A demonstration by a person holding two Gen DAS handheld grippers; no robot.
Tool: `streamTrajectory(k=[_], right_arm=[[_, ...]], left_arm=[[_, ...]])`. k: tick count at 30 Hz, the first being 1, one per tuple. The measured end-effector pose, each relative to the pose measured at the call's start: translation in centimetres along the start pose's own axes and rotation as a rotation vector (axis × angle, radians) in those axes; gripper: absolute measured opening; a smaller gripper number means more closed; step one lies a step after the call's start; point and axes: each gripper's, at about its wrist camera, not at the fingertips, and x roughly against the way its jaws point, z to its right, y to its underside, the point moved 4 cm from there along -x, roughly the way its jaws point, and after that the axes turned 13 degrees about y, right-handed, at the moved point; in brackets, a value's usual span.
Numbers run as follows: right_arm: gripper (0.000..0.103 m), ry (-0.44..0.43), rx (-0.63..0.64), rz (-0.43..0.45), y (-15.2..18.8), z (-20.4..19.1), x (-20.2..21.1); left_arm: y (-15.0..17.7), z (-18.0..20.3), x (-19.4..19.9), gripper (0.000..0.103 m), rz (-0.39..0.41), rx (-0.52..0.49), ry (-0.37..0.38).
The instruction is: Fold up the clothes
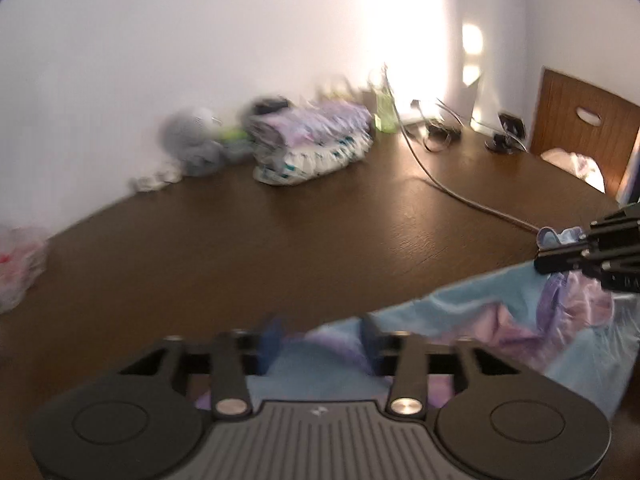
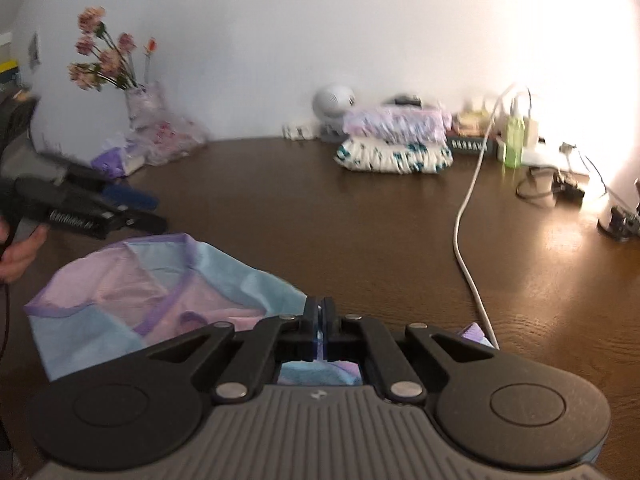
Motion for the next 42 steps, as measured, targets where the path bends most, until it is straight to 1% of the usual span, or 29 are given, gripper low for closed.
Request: streamTrajectory(k=[2,5,6,10,11,13,14,15,17,20,22,26,27,30,31,33,35,36,37,38,39,40,41,42], right_arm=[[0.002,0.003,-0.002,-0.01,0.0,0.0,-0.6],[0.002,0.006,0.005,-0.018,0.0,-0.1,-1.0],[0.002,0.011,0.01,-0.017,0.0,-0.2,-1.1],[0.002,0.011,0.007,-0.024,-0.4,-0.3,-2.1],[0.002,0.014,0.007,-0.029,-0.4,-0.3,-2.4],[0.002,0.026,-0.004,-0.048,-0.4,-0.2,-3.2],[0.002,0.027,-0.009,-0.052,-0.4,-0.1,-3.4],[0.002,0.028,-0.014,-0.056,-0.4,-0.1,-3.6],[0.002,0.019,-0.013,-0.046,-0.4,-0.2,-3.5],[0.002,0.002,-0.006,-0.014,-0.6,-0.3,-3.0],[0.002,-0.007,0.007,0.03,-1.0,-0.5,-1.8],[0.002,-0.018,0.133,0.112,-1.0,-1.6,1.3],[0.002,-0.01,0.187,0.127,-0.6,-2.0,2.2],[0.001,-0.046,0.262,0.115,0.5,-2.6,4.1],[0.001,-0.062,0.281,0.106,0.9,-2.7,4.7],[0.001,-0.129,0.312,0.04,2.3,-3.1,5.4],[0.001,-0.128,0.297,0.038,1.6,-2.9,4.6],[0.005,-0.128,0.29,0.036,1.3,-2.9,4.3],[0.007,-0.127,0.282,0.035,1.0,-2.8,3.9],[0.011,-0.127,0.275,0.034,0.7,-2.7,3.5],[0.019,-0.126,0.267,0.033,0.3,-2.7,3.1],[0.025,-0.126,0.26,0.032,0.0,-2.6,2.7],[0.032,-0.125,0.252,0.03,-0.3,-2.5,2.3],[0.033,-0.125,0.246,0.029,-0.6,-2.5,1.9]], left_arm=[[-1.2,-1.2,-2.4,0.044,-0.055,-0.004,0.026],[-1.2,-2.2,-4.4,0.041,-0.127,-0.038,0.065],[-1.0,-2.4,-4.7,0.038,-0.144,-0.031,0.081],[0.4,-2.8,-5.0,0.034,-0.19,-0.039,0.118],[0.6,-2.9,-4.9,0.033,-0.185,-0.034,0.128],[1.2,-3.0,-4.5,0.027,-0.175,-0.024,0.146],[1.4,-3.0,-4.3,0.018,-0.173,-0.019,0.15],[1.7,-3.0,-4.0,0.005,-0.17,-0.016,0.152],[1.8,-2.7,-3.7,0.004,-0.163,-0.037,0.137],[1.7,-2.7,-2.7,0.003,-0.106,-0.034,0.095],[1.6,-2.4,-1.2,0.003,-0.046,-0.019,0.066],[2.2,-0.2,2.4,0.003,0.089,-0.035,-0.046],[2.7,1.0,3.3,0.003,0.116,-0.046,-0.077],[4.9,4.5,5.3,0.003,0.176,-0.077,-0.161],[5.9,5.5,5.6,0.003,0.176,-0.082,-0.176],[8.1,6.4,5.9,0.003,0.148,-0.057,-0.199],[10.2,6.4,6.0,0.004,0.099,-0.009,-0.182],[10.6,6.2,6.2,0.011,0.098,0.013,-0.191],[10.9,5.9,6.3,0.013,0.097,0.035,-0.2],[11.3,5.7,6.5,0.014,0.097,0.058,-0.21],[11.5,5.5,6.7,0.014,0.097,0.079,-0.218],[11.4,5.2,6.8,0.015,0.102,0.09,-0.224],[11.3,5.2,6.8,0.016,0.103,0.087,-0.226],[11.1,5.2,6.8,0.02,0.105,0.084,-0.229]])
